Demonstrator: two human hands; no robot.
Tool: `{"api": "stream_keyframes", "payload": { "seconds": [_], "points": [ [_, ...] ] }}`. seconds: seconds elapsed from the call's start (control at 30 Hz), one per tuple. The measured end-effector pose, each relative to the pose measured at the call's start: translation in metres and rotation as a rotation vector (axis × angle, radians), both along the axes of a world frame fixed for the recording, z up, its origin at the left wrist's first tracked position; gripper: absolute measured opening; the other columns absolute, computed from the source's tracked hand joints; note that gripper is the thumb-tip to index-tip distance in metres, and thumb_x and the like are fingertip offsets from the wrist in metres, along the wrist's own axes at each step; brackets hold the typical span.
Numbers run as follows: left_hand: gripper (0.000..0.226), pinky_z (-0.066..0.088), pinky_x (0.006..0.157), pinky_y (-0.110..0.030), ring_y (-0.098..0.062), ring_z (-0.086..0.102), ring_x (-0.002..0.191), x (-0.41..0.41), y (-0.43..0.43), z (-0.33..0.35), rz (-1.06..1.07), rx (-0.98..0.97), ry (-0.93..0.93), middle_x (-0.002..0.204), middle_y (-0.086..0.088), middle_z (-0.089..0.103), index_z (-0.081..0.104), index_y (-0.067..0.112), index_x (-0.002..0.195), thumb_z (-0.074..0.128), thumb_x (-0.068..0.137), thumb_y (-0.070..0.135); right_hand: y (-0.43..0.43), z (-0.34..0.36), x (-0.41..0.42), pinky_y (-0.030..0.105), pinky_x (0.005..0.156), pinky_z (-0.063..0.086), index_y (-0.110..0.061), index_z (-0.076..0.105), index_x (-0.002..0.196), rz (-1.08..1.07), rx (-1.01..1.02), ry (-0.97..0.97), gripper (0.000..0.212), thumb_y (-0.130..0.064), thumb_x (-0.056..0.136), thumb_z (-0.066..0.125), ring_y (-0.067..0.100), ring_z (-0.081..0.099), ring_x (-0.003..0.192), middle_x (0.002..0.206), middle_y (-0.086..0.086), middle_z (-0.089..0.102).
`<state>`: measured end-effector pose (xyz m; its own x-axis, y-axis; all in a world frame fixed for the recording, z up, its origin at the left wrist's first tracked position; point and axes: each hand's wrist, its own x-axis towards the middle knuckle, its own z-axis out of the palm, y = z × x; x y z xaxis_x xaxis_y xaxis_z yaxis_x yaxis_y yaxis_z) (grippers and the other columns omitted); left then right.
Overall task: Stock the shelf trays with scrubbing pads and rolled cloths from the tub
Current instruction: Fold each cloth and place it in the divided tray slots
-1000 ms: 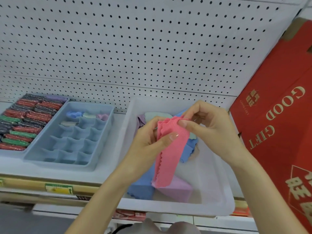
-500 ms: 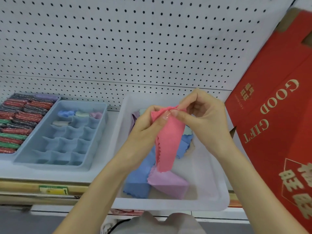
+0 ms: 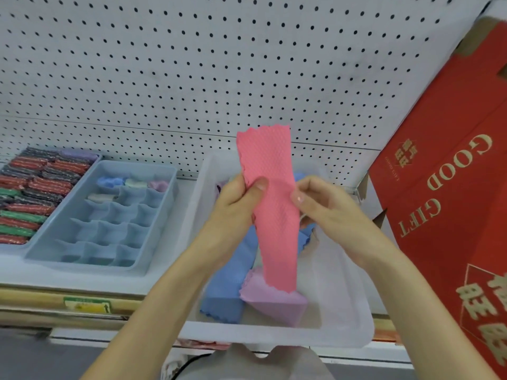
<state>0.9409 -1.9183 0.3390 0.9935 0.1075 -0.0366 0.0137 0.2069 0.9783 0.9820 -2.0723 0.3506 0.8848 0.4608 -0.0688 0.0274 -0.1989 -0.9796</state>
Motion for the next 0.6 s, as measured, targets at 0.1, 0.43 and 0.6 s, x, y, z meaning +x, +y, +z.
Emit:
{"api": "stream_keyframes", "payload": {
  "seconds": [0.1,0.43,0.6],
  "points": [
    [0.018,0.045,0.052,-0.016,-0.007,0.059,0.061,0.002,0.004,0.007,0.022,0.060,-0.048,0.074,0.004,0.066,0.058,0.017,0.092,0.042,0.100,0.014,-0.001,-0.014,-0.003,0.018,0.063,0.050,0.001,0.062,0.082,0.055,0.040,0.003,0.022,-0.018,0.074,0.069,0.007,0.062,0.066,0.072,-0.003,0.068],
    [0.016,0.048,0.052,-0.014,-0.002,0.065,0.064,0.006,0.026,0.005,-0.207,0.178,0.028,0.081,0.005,0.070,0.061,0.011,0.107,0.057,0.092,0.009,0.018,-0.019,-0.002,0.028,0.054,0.054,0.007,0.052,0.088,-0.099,0.214,-0.023,0.017,-0.008,0.087,0.059,0.023,0.062,0.060,0.069,0.021,0.063],
    [0.014,0.052,0.054,-0.020,-0.010,0.066,0.066,0.002,0.030,-0.021,-0.170,0.226,0.159,0.076,0.002,0.072,0.067,0.020,0.095,0.061,0.090,0.009,0.021,-0.041,-0.003,0.025,0.054,0.053,-0.011,0.059,0.090,-0.121,0.159,0.168,0.001,-0.010,0.090,0.060,0.013,0.066,0.060,0.068,0.003,0.070]
  ]
}}
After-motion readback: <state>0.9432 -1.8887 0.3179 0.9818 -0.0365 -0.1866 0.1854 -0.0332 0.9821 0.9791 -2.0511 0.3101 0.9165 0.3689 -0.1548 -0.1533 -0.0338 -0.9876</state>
